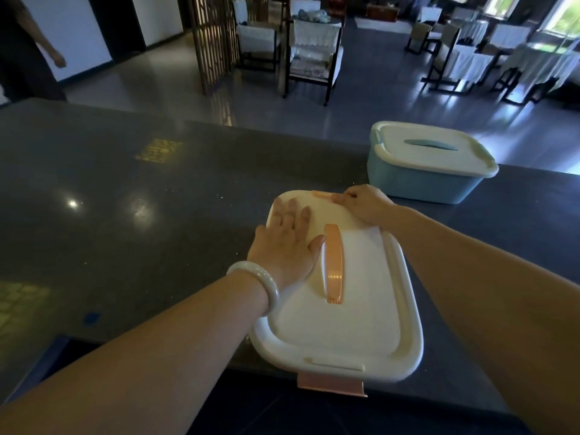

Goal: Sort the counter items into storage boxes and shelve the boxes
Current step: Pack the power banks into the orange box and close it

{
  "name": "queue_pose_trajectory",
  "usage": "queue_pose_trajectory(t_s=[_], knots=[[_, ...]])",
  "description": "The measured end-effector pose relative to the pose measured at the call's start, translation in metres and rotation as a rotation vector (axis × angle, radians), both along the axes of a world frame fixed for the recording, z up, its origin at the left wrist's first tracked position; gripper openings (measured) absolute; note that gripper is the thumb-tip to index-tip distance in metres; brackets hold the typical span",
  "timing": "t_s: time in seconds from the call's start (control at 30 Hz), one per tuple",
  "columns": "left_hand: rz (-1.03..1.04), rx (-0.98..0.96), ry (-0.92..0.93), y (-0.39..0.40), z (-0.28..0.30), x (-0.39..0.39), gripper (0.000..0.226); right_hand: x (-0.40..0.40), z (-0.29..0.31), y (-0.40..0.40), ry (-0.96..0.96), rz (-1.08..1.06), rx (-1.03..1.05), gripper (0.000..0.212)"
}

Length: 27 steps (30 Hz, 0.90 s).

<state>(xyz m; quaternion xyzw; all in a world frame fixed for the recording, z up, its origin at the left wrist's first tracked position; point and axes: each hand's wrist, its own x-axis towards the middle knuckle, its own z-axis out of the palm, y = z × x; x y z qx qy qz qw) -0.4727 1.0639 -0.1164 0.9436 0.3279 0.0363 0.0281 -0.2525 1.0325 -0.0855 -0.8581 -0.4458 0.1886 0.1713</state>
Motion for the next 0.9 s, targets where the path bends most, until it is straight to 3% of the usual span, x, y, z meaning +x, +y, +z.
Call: queue_pose_trajectory(t_s=[0.17, 0.37, 0.57, 0.63, 0.73, 0.9], knots=[[-0.019, -0.04, -0.003, 0.001, 0.004, 0.0, 0.068, -0.002, 0.006, 0.006, -0.147, 0.125, -0.158, 0.037], [0.001, -0.039, -0.026, -0.001, 0.004, 0.0, 0.067, 0.003, 0.003, 0.01, -0.078, 0.095, -0.15, 0.037], [0.002, -0.017, 0.006, -0.001, 0.003, 0.0, 0.068, 0.002, -0.002, 0.003, -0.194, 0.092, -0.142, 0.034], [0.001, -0.017, 0.017, -0.002, 0.002, 0.001, 0.069, 0.001, -0.007, -0.001, -0.22, 0.012, -0.089, 0.047], [0.001, -0.004, 0.016, -0.002, -0.001, 0.002, 0.07, -0.002, -0.004, 0.002, -0.187, -0.08, -0.074, 0.065], [-0.016, 0.014, 0.01, 0.0, -0.001, 0.001, 0.07, -0.008, 0.01, 0.0, -0.094, -0.059, -0.127, 0.061]])
